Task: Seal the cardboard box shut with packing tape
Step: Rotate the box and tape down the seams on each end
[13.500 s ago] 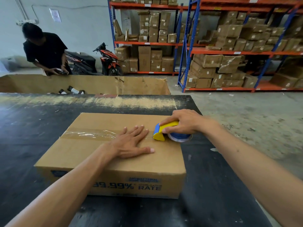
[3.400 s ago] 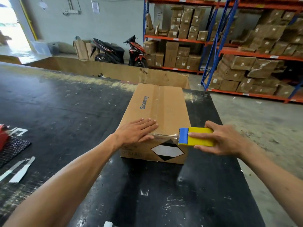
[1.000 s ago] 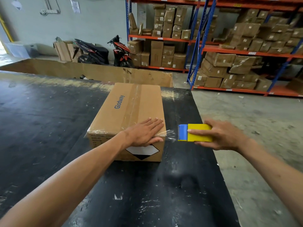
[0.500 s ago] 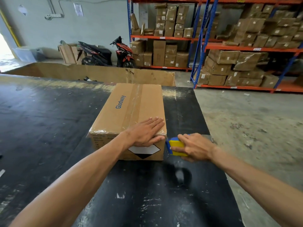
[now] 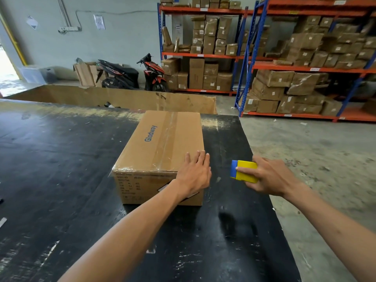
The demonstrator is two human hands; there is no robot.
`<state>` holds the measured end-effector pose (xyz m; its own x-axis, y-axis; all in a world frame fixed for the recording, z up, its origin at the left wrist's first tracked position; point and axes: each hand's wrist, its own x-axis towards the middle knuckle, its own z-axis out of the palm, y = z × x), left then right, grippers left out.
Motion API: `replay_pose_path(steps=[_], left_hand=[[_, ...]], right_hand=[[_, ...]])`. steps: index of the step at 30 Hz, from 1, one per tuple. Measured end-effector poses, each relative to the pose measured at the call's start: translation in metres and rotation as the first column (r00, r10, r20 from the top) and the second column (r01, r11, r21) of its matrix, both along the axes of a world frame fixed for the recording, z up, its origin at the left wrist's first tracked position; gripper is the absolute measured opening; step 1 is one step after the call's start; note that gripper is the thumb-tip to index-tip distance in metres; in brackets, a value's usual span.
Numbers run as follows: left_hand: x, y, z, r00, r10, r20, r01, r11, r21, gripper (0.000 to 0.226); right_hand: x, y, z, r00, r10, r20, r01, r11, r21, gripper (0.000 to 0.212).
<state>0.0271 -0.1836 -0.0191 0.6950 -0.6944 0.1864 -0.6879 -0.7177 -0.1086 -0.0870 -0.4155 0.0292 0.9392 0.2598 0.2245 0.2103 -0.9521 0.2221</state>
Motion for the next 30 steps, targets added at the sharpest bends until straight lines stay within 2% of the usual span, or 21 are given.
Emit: replay_pose_path(steps=[3,7,9,12,13,15,17,19,22,26,30], left_hand=[[0.0,0.016,0.004,0.999,-0.034,-0.026,0.035,0.999,0.027,0.061],[0.009,0.069,0.01,0.981,-0.18,-0.077,0.181,0.983,0.017,0.061],[0.016,0.11,0.016,0.959,-0.236,-0.155,0.228,0.971,-0.07,0.06],[0.026,0.157,0.033,0.915,-0.21,-0.345,0.139,0.965,-0.221,0.07],[0.03,0.16,0.035,0.925,-0.167,-0.341,0.101,0.974,-0.204,0.074],[0.036,0.15,0.032,0.961,0.029,-0.274,-0.062,0.992,-0.113,0.086],[0.038,0.136,0.029,0.916,0.27,-0.299,-0.298,0.953,-0.053,0.097],[0.042,0.129,0.024,0.875,0.363,-0.321,-0.383,0.924,-0.001,0.096],[0.048,0.134,0.023,0.906,0.284,-0.313,-0.294,0.956,0.018,0.085],[0.052,0.159,0.03,0.927,0.148,-0.345,-0.141,0.989,0.046,0.081],[0.058,0.208,0.042,0.862,0.028,-0.506,-0.023,1.0,0.016,0.087]], right_hand=[[-0.005,0.0,0.01,0.997,-0.065,0.035,0.062,0.996,0.064,0.048],[-0.009,0.005,0.024,0.985,-0.156,0.07,0.145,0.979,0.142,0.052],[-0.008,0.011,0.031,0.98,-0.177,0.093,0.161,0.974,0.158,0.053],[-0.004,0.021,0.038,0.972,-0.196,0.128,0.174,0.97,0.17,0.055],[0.0,0.026,0.039,0.971,-0.198,0.132,0.173,0.969,0.178,0.055],[0.008,0.036,0.042,0.973,-0.189,0.135,0.162,0.968,0.192,0.055],[0.016,0.049,0.045,0.977,-0.165,0.133,0.14,0.974,0.177,0.055],[0.021,0.059,0.047,0.983,-0.133,0.128,0.112,0.98,0.164,0.054],[0.026,0.07,0.046,0.98,-0.132,0.148,0.103,0.977,0.188,0.054],[0.032,0.086,0.043,0.963,-0.178,0.204,0.105,0.939,0.327,0.053],[0.032,0.098,0.047,0.957,-0.211,0.2,0.109,0.899,0.424,0.051]])
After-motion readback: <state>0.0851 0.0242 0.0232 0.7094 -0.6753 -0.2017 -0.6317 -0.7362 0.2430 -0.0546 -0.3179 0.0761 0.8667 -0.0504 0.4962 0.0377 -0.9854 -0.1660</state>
